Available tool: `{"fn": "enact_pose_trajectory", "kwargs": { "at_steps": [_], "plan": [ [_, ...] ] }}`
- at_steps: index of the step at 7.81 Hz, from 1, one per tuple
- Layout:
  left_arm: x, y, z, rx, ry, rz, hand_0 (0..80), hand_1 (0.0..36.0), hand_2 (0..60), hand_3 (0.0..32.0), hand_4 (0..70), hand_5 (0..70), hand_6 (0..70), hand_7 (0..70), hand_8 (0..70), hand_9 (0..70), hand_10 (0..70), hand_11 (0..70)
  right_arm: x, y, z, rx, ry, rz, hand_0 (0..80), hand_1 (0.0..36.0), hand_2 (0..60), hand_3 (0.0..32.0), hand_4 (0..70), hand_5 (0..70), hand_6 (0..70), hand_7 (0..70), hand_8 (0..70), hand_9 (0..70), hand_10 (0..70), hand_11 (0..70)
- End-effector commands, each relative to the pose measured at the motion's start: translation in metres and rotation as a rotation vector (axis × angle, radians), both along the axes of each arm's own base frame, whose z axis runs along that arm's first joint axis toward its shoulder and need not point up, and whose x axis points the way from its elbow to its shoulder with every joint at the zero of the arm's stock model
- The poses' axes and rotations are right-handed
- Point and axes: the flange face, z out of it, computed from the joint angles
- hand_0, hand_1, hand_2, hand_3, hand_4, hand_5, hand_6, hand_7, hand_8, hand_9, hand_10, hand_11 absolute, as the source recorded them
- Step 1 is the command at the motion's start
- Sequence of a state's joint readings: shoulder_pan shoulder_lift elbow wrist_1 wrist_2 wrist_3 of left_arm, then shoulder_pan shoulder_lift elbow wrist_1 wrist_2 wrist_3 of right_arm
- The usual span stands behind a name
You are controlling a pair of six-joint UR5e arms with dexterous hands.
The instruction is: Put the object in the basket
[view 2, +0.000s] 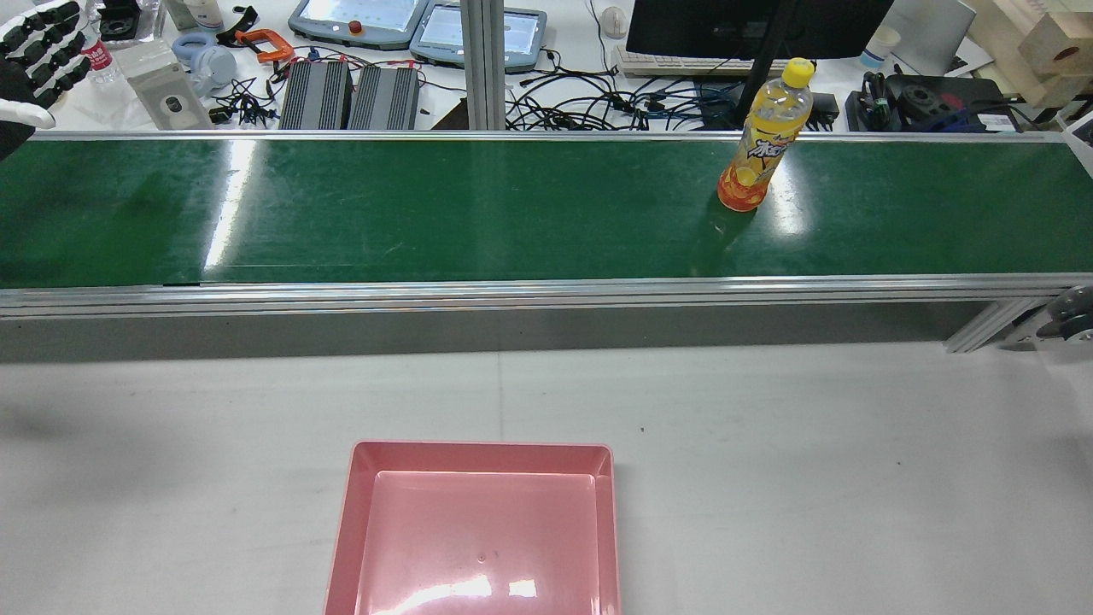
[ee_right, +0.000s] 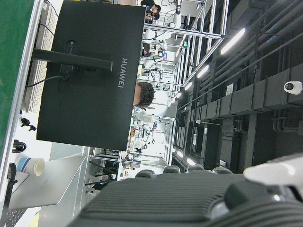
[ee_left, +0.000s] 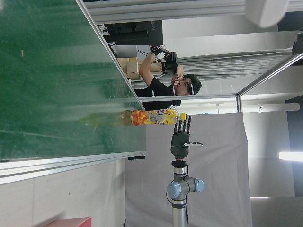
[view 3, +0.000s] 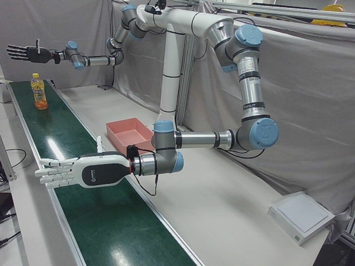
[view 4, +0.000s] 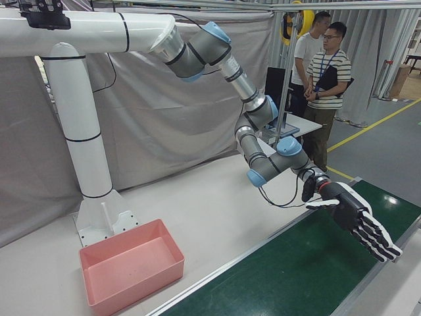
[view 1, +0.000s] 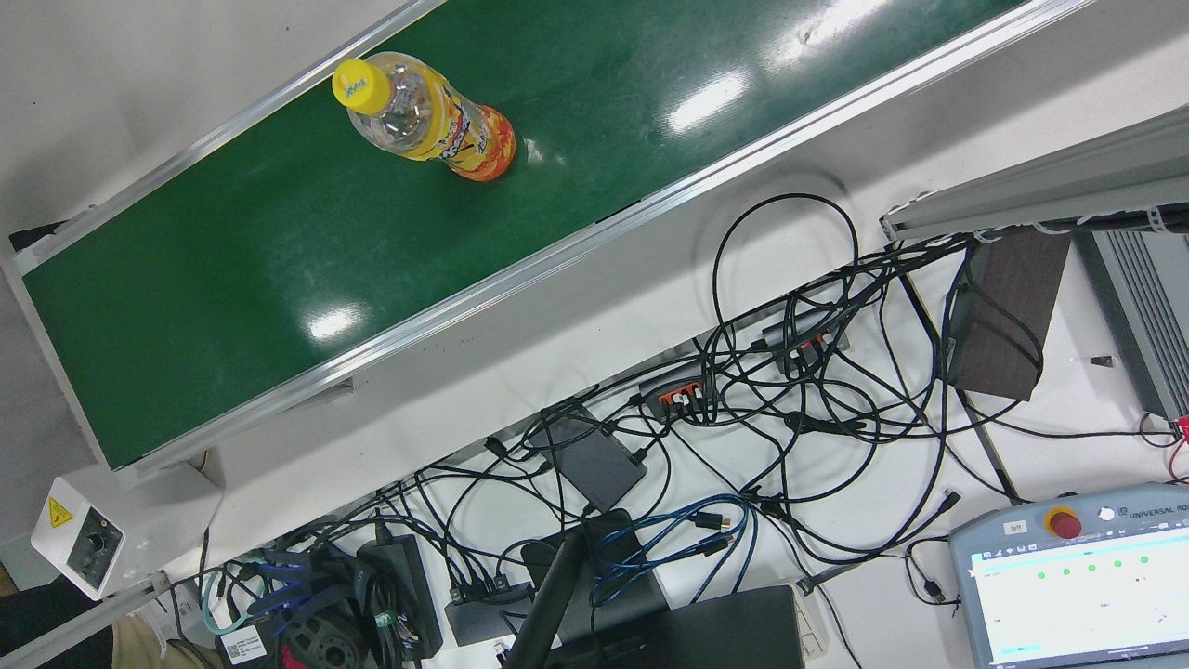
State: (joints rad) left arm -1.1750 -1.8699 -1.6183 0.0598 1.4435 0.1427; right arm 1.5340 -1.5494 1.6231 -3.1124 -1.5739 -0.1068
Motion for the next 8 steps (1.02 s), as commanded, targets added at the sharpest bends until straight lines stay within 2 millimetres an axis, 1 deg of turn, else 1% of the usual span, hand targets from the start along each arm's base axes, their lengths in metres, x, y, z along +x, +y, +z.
{"fn": "enact_pose_trajectory", "kwargs": {
  "at_steps": [1, 3, 5, 8],
  "plan": [
    [0.0, 0.0, 0.0, -0.001, 0.003, 0.001, 63.2, 11.5, 0.0, 0.0, 0.4, 16.4, 0.0, 0.0, 0.0, 0.0, 0.8, 3.6, 0.0, 0.0, 0.0, 0.0, 0.001, 0.0, 0.0, 0.0, 0.0, 0.0, 0.0, 0.0, 0.0, 0.0, 0.0, 0.0, 0.0, 0.0],
    [0.0, 0.0, 0.0, -0.001, 0.003, 0.001, 63.7, 11.6, 0.0, 0.0, 0.1, 16.2, 0.0, 0.0, 0.0, 0.0, 0.1, 2.3, 0.0, 0.0, 0.0, 0.0, -0.001, 0.0, 0.0, 0.0, 0.0, 0.0, 0.0, 0.0, 0.0, 0.0, 0.0, 0.0, 0.0, 0.0],
    [0.0, 0.0, 0.0, -0.001, 0.004, 0.001, 63.1, 11.5, 0.0, 0.0, 0.1, 16.2, 0.0, 0.0, 0.0, 0.0, 0.6, 3.2, 0.0, -0.0001, -0.0007, 0.001, -0.001, 0.0, 0.0, 0.0, 0.0, 0.0, 0.0, 0.0, 0.0, 0.0, 0.0, 0.0, 0.0, 0.0],
    [-0.0004, 0.0009, 0.0026, -0.006, 0.004, 0.002, 63.0, 11.4, 0.0, 0.0, 0.1, 15.9, 0.0, 0.0, 0.0, 0.0, 0.3, 2.8, 0.0, -0.0001, -0.0007, 0.001, -0.001, 0.0, 0.0, 0.0, 0.0, 0.0, 0.0, 0.0, 0.0, 0.0, 0.0, 0.0, 0.0, 0.0]
  ]
}}
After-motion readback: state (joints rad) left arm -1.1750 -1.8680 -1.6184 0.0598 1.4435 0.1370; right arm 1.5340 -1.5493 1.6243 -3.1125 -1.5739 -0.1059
